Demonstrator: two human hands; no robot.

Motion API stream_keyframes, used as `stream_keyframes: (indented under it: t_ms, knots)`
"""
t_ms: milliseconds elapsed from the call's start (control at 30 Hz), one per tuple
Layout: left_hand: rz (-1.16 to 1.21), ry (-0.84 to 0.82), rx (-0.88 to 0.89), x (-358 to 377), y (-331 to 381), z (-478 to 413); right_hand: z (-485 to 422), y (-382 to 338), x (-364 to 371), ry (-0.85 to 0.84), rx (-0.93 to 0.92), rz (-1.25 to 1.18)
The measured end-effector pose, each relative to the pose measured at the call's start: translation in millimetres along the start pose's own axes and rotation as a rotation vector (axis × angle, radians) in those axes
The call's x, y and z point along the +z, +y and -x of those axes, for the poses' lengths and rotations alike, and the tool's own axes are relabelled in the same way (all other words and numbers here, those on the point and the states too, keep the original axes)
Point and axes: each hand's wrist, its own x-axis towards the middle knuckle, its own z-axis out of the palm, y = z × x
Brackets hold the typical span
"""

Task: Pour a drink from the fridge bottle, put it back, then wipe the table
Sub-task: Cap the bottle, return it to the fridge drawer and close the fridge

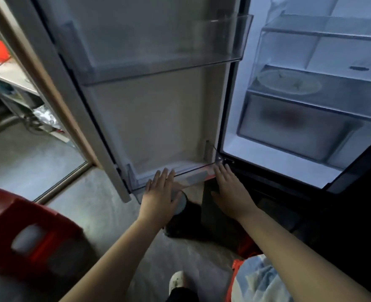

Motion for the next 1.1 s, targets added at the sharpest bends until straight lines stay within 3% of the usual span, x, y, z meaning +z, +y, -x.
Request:
stream_keyframes:
  t_ms: [267,467,567,1033,1100]
  knots:
    - [0.057,0.073,-0.034,-13,-57,50,-15,-80,35,-0.127,-0.128,-0.018]
    - [0.071,0.012,0.095,-18,-78,60,-11,-118,54,0.007,-0.108,-0.012]
    - [0.064,0.001,0.163,-21,-84,62,-6,-134,65,-0.018,-0.158,0.013]
    - [-0.048,-0.086,0.572,-15,-74,90,52,-125,49,0.093,0.039,0.041]
    - [-0.081,-0.029,0.658,-15,-73,96,61,-126,47,0.139,0.089,0.027]
